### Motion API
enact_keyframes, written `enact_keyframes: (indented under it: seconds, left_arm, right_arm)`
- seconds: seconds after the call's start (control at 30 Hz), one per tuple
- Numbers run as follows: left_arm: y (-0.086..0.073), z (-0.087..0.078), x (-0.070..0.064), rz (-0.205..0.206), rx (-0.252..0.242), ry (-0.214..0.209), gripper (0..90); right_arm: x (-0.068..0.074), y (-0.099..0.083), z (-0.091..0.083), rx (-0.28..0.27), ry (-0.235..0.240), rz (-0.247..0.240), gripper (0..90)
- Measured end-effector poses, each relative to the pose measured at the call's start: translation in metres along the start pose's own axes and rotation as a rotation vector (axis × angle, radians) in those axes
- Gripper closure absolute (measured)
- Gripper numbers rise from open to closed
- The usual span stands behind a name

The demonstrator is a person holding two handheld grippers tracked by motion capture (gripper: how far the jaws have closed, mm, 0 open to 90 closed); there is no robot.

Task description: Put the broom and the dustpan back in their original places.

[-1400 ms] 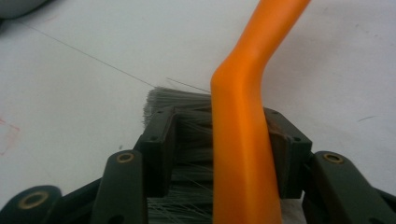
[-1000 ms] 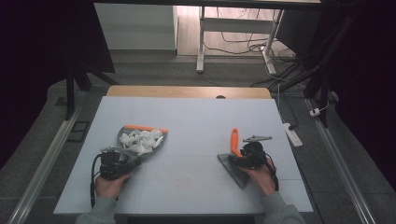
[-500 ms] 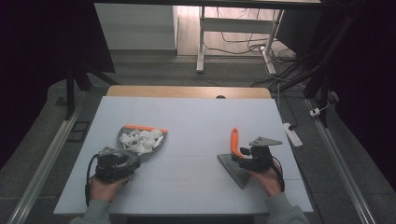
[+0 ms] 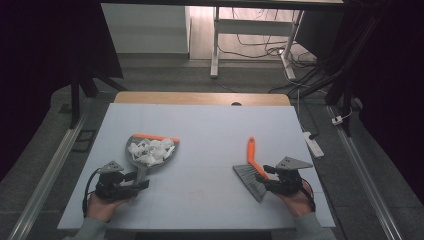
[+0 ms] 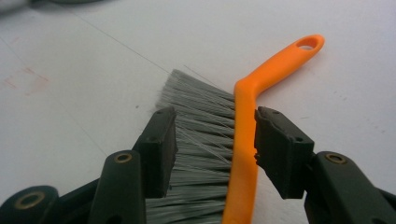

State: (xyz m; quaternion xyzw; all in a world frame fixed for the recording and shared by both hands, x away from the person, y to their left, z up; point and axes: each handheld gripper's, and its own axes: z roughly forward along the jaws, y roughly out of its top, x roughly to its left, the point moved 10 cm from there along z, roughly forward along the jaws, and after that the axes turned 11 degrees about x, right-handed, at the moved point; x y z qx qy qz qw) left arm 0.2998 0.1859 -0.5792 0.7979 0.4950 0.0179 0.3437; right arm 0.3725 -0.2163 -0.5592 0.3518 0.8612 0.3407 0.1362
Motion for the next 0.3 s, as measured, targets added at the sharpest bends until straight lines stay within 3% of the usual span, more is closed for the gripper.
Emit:
enact_keyframes:
  seconds: [0.3]
  left_arm:
    - [0.0018,-0.0027,-0.0035,0.012,-0.010,0.000,35.3]
  right_arm:
    - [0.0018,0.0040,-0.0018,-0.026,-0.016,-0.036,49.0]
